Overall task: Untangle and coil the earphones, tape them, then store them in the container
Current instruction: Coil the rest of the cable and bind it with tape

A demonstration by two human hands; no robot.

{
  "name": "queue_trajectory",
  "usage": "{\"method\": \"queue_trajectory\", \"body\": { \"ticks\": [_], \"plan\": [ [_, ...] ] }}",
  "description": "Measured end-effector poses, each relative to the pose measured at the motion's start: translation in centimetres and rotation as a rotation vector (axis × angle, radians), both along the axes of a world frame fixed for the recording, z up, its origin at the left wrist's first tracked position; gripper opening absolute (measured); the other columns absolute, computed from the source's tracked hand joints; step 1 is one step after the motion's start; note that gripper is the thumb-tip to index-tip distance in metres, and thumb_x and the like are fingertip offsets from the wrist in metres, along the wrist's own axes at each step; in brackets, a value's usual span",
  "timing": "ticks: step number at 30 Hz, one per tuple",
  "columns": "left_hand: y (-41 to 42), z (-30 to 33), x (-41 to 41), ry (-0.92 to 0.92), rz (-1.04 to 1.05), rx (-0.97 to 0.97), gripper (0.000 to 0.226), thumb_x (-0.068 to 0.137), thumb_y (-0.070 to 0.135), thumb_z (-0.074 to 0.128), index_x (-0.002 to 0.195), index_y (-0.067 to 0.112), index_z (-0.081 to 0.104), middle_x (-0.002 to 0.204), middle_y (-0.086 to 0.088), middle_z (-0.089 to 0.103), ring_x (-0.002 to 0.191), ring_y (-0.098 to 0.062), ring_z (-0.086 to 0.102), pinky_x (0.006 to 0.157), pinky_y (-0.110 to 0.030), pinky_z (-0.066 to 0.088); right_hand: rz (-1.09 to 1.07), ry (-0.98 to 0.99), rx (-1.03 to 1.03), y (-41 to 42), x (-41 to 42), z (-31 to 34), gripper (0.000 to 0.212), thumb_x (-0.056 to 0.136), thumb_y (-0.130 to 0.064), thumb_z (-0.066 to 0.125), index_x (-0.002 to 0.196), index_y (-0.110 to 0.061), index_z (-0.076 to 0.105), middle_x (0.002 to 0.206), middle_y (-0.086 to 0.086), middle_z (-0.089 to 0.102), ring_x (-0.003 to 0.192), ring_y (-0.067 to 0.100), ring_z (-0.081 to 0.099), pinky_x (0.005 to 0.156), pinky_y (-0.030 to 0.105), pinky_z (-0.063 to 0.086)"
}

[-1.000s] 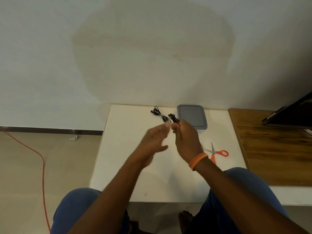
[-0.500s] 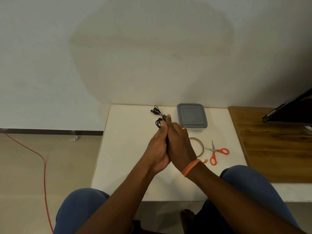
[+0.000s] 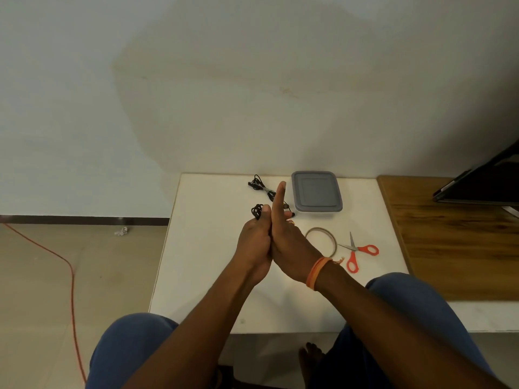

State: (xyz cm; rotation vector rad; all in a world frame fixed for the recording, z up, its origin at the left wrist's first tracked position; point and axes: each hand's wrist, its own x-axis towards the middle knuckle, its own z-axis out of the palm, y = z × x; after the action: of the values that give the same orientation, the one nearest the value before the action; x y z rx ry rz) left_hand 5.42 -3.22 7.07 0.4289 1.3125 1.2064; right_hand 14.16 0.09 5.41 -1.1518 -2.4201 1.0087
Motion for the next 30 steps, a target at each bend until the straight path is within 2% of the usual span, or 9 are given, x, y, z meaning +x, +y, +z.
{"method": "queue_trajectory", "body": {
  "ticks": [3, 6, 9, 12, 15, 17, 22, 26, 30],
  "plan": [
    [0.2, 0.1, 0.1, -0.025, 0.049, -0.015, 0.042, 0.102, 0.046, 0.041, 0.102, 0.017, 0.071, 0.103, 0.001, 0.076, 0.103, -0.017, 0.07, 0.099, -0.04, 0.052, 0.035, 0.067, -0.037, 0.1, 0.3, -0.2, 0.107, 0.097, -0.019, 0.051, 0.124, -0.047, -0.048, 0.081, 0.006, 0.059, 0.068, 0.014, 0.062, 0.074, 0.033, 0.058],
    [0.7, -0.2, -0.5, 0.046, 0.109, -0.057, 0.052, 0.101, 0.042, 0.047, 0.084, 0.0, 0.071, 0.091, -0.01, 0.077, 0.087, -0.021, 0.074, 0.086, -0.038, 0.057, 0.053, 0.122, -0.115, -0.7, 0.3, -0.2, 0.105, 0.097, -0.013, 0.049, 0.125, -0.046, -0.047, 0.084, -0.001, 0.053, 0.07, 0.011, 0.06, 0.072, 0.03, 0.056],
    [1.0, -0.9, -1.4, 0.255, 0.151, -0.04, 0.057, 0.099, 0.039, 0.051, 0.075, -0.011, 0.062, 0.082, -0.017, 0.074, 0.076, -0.024, 0.072, 0.073, -0.037, 0.055, 0.014, 0.13, -0.214, -1.4, 0.4, 0.7, 0.114, 0.09, -0.008, 0.057, 0.131, -0.042, -0.044, 0.122, 0.004, 0.056, 0.103, 0.017, 0.061, 0.089, 0.024, 0.051],
    [1.1, -1.4, -2.1, 0.306, 0.225, -0.039, 0.044, 0.092, 0.043, 0.062, 0.071, 0.004, 0.063, 0.069, -0.007, 0.074, 0.073, -0.013, 0.073, 0.068, -0.029, 0.048, -0.034, 0.15, -0.411, -1.2, 1.1, 1.5, 0.115, 0.087, -0.004, 0.062, 0.141, -0.038, -0.034, 0.142, -0.004, 0.042, 0.129, 0.009, 0.044, 0.091, 0.005, 0.033],
    [1.5, -2.4, -2.9, 0.231, 0.264, -0.107, 0.044, 0.091, 0.038, 0.067, 0.061, 0.009, 0.051, 0.044, 0.003, 0.055, 0.08, -0.024, 0.075, 0.082, -0.034, 0.048, -0.217, 0.185, -0.493, 0.4, 3.0, 0.7, 0.075, 0.085, -0.001, 0.061, 0.148, -0.026, 0.029, 0.124, 0.0, 0.062, 0.115, 0.013, 0.055, 0.088, 0.021, 0.046],
    [1.7, -3.1, -3.2, 0.22, 0.227, -0.165, 0.05, 0.095, 0.035, 0.061, 0.055, 0.008, 0.047, 0.038, 0.002, 0.043, 0.073, -0.026, 0.075, 0.089, -0.036, 0.046, -0.442, 0.075, -0.357, 3.0, 5.3, -0.7, 0.034, 0.085, -0.002, 0.061, 0.116, -0.013, 0.067, 0.103, 0.004, 0.07, 0.097, 0.017, 0.063, 0.083, 0.025, 0.048],
    [1.4, -3.6, -2.3, 0.515, 0.009, -0.204, 0.055, 0.1, 0.044, 0.049, 0.06, 0.005, 0.051, 0.044, -0.002, 0.052, 0.061, -0.02, 0.073, 0.061, -0.028, 0.043, -0.604, -0.454, -0.186, 7.0, 11.3, -3.0, 0.024, 0.084, 0.003, 0.059, 0.096, -0.013, 0.073, 0.108, 0.01, 0.069, 0.098, 0.027, 0.064, 0.085, 0.031, 0.052],
    [1.2, -3.9, -1.7, 0.743, -0.101, -0.172, 0.055, 0.1, 0.048, 0.045, 0.072, 0.005, 0.065, 0.054, -0.008, 0.066, 0.058, -0.021, 0.071, 0.059, -0.026, 0.047, -0.835, -0.363, -0.149, 6.7, 12.9, -4.6, 0.022, 0.084, 0.008, 0.062, 0.099, -0.004, 0.073, 0.105, 0.015, 0.069, 0.097, 0.03, 0.066, 0.086, 0.036, 0.055],
    [1.4, -4.0, -1.2, 0.806, -0.188, -0.116, 0.046, 0.102, 0.042, 0.044, 0.099, 0.004, 0.068, 0.052, -0.007, 0.065, 0.057, -0.018, 0.07, 0.061, -0.027, 0.05, -1.044, -0.201, -0.201, 4.7, 13.1, -7.0, 0.018, 0.083, 0.007, 0.064, 0.097, -0.001, 0.073, 0.101, 0.017, 0.071, 0.094, 0.031, 0.067, 0.079, 0.029, 0.051]
  ]
}}
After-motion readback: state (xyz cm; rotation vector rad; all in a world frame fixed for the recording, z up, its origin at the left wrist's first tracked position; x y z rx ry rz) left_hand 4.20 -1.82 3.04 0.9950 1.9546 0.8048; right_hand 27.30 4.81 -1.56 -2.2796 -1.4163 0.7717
